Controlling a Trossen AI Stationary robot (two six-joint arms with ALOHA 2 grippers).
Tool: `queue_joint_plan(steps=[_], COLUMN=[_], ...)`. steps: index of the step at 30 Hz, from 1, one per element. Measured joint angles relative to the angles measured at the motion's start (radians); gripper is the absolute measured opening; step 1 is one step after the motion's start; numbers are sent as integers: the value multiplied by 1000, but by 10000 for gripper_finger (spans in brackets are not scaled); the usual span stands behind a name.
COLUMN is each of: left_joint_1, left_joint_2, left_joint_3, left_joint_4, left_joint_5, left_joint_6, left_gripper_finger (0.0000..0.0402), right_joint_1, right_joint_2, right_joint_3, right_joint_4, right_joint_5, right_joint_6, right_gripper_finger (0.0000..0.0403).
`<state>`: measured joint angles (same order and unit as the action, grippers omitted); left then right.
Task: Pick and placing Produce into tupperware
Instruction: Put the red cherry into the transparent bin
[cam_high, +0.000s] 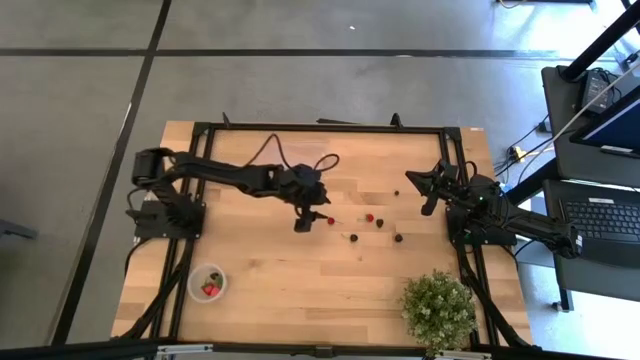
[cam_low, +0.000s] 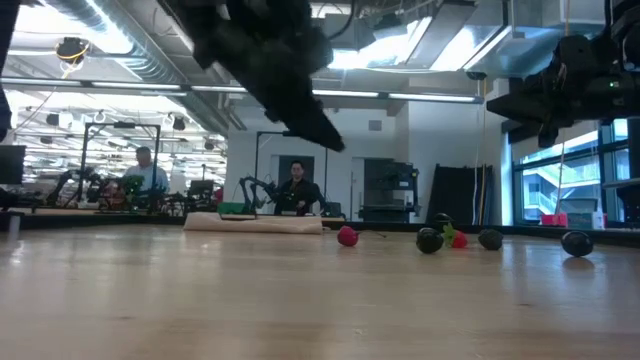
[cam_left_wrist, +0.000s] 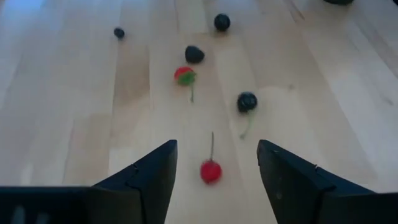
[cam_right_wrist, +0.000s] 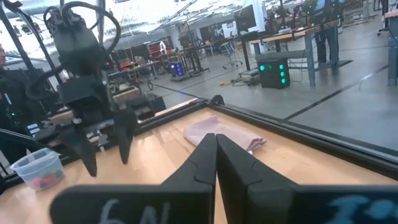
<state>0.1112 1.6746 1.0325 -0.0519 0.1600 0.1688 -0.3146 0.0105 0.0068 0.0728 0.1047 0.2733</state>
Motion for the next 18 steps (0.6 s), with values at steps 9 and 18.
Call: queue_joint_plan(steps=[9, 18], left_joint_1=[0, 0], left_joint_2=[141, 217], left_joint_3=[0, 1], left_joint_4=[206, 216], left_joint_5=[-1, 0], left_joint_6=[2, 6], left_gripper_finger=[215, 217], right_joint_1=[0, 0], right_joint_2=[0, 0], right_joint_3=[0, 0], right_joint_4=[-6, -19], right_joint_5=[0, 0], right_joint_6=[-16, -16], right_gripper_finger=[13, 13])
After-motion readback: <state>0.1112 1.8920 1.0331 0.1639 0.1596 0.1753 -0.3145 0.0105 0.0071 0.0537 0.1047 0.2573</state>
